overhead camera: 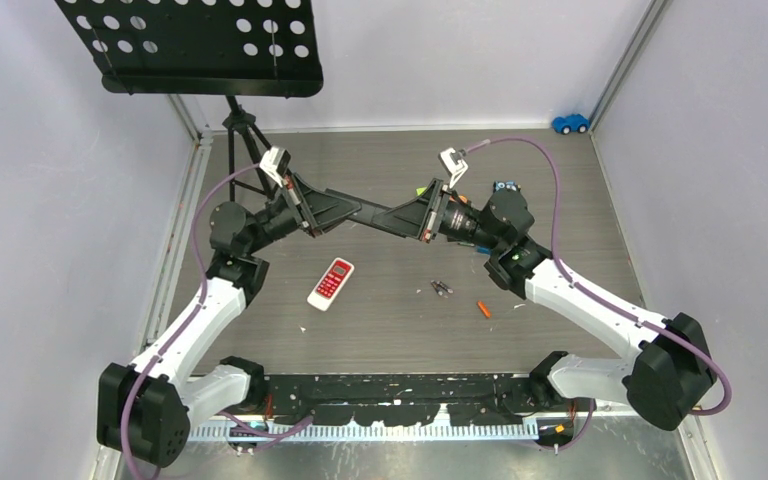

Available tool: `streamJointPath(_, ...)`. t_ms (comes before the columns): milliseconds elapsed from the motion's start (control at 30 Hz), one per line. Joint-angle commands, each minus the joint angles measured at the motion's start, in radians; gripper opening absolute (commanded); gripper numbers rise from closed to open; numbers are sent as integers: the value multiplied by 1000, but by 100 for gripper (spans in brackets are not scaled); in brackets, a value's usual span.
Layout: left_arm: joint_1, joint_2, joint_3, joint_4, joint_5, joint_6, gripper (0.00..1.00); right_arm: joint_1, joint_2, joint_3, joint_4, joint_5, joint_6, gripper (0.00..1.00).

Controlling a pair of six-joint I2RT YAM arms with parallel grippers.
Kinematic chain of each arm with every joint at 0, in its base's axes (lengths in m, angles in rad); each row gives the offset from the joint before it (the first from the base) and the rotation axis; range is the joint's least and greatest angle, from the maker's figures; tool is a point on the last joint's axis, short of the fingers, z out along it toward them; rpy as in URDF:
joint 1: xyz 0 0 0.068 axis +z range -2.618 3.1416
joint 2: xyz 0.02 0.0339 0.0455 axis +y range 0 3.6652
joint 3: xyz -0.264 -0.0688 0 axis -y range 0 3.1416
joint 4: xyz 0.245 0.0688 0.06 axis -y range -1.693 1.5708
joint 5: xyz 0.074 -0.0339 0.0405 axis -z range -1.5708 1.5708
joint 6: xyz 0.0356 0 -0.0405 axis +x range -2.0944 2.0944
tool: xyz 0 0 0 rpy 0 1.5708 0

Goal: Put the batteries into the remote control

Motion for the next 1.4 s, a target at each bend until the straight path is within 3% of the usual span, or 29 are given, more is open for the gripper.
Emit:
streamJointPath(0, 42, -41, 19, 150, -57, -100, 0, -70, -32, -55, -1, -59, -61, 14)
streamJointPath(200, 57, -45, -7, 130, -74, -86, 0, -115, -43, -62, -61, -26, -44, 17)
streamJointPath(333, 59, -37, -22, 116, -89, -73, 0, -121, -14, -22, -252, 58, -76, 37)
streamJointPath(500, 59, -15, -22, 103, -89, -56, 0, -121, 28, -17, -233, 56, -36, 55)
streamJointPath(567, 59, -10, -19, 86, -87, -31, 0, -121, 30, -11, -228, 52, -30, 58)
streamJointPath(733, 59, 11, -14, -7, -86, 68, 0, -121, 31, 30, -277, 45, -29, 53)
streamJointPath(967, 59, 36, -32, -3, -92, 98, 0, -121, 57, 141, -655, 131, -107, 47)
streamJointPath(1367, 59, 51, -15, -75, -95, 188, 0, -121, 60, 211, -809, 168, -167, 32)
